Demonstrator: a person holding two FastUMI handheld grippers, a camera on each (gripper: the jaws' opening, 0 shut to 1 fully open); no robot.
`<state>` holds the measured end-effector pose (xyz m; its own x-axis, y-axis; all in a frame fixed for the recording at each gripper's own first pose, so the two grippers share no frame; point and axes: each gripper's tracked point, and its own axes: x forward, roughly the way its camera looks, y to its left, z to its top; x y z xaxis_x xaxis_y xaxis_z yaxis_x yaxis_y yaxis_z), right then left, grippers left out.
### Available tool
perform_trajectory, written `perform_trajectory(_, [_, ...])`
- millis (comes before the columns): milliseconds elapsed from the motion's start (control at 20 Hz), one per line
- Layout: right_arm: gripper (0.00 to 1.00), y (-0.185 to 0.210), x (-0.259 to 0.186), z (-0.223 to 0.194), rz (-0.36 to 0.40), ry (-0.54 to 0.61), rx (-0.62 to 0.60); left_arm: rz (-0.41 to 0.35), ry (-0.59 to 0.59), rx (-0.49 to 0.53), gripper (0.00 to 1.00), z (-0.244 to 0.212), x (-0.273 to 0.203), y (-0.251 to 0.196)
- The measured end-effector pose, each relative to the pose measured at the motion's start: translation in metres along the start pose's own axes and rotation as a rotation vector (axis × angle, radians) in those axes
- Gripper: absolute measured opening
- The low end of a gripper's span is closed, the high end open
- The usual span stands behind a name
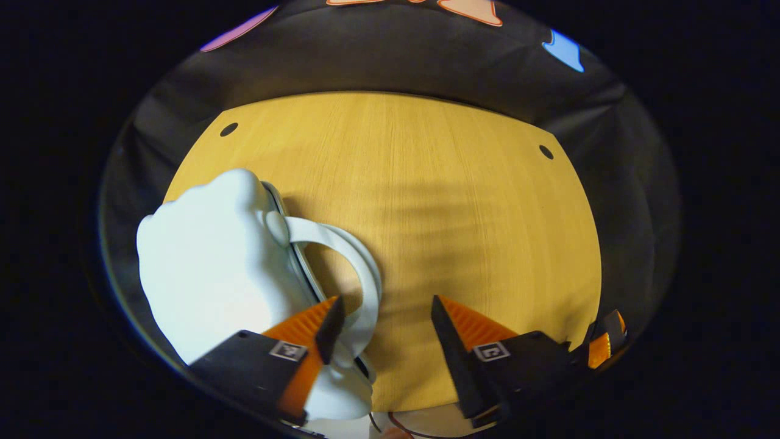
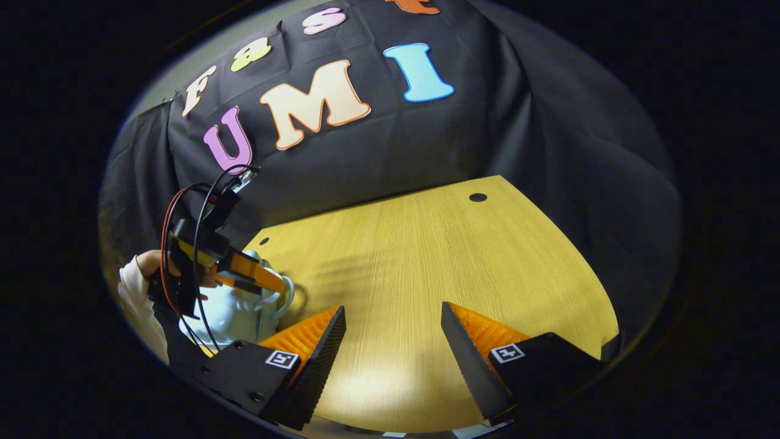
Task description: First open the suitcase, pack the skin care products into it, and then close the suitcase.
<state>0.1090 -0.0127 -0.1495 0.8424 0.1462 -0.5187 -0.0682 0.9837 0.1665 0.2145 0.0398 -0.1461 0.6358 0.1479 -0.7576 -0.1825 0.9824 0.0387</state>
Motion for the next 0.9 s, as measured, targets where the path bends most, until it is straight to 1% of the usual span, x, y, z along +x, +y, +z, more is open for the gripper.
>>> perform_trajectory(50, [0.98,0.000,-0.003,0.004,0.005,-0.015,-0.001,0.006,-0.008,-0.001,1.00,-0.005,-0.007,-0.005])
perform_trajectory(150, [0.98,0.000,-0.005,0.013,0.015,-0.040,-0.016,0.014,-0.044,0.000,0.96,-0.012,-0.025,-0.015])
perform_trajectory(200, [0.98,0.000,-0.007,0.016,0.021,-0.048,-0.020,0.012,-0.060,-0.004,0.96,-0.018,-0.033,-0.018])
perform_trajectory(250, [0.98,0.002,-0.008,0.019,0.030,-0.054,-0.022,0.003,-0.076,-0.012,0.97,-0.022,-0.042,-0.023])
perform_trajectory(400, [0.98,0.005,-0.011,0.030,0.050,-0.073,-0.033,-0.062,-0.082,-0.045,0.96,-0.043,-0.067,-0.039])
perform_trajectory(450, [0.98,0.006,-0.013,0.033,0.058,-0.081,-0.039,-0.067,-0.084,-0.050,0.96,-0.050,-0.072,-0.042])
perform_trajectory(650, [0.98,0.007,-0.017,0.041,0.076,-0.100,-0.050,-0.058,-0.077,-0.045,0.96,-0.072,-0.082,-0.041])
perform_trajectory(900, [0.98,0.008,-0.020,0.041,0.079,-0.105,-0.052,-0.048,-0.075,-0.063,0.96,-0.080,-0.087,-0.037])
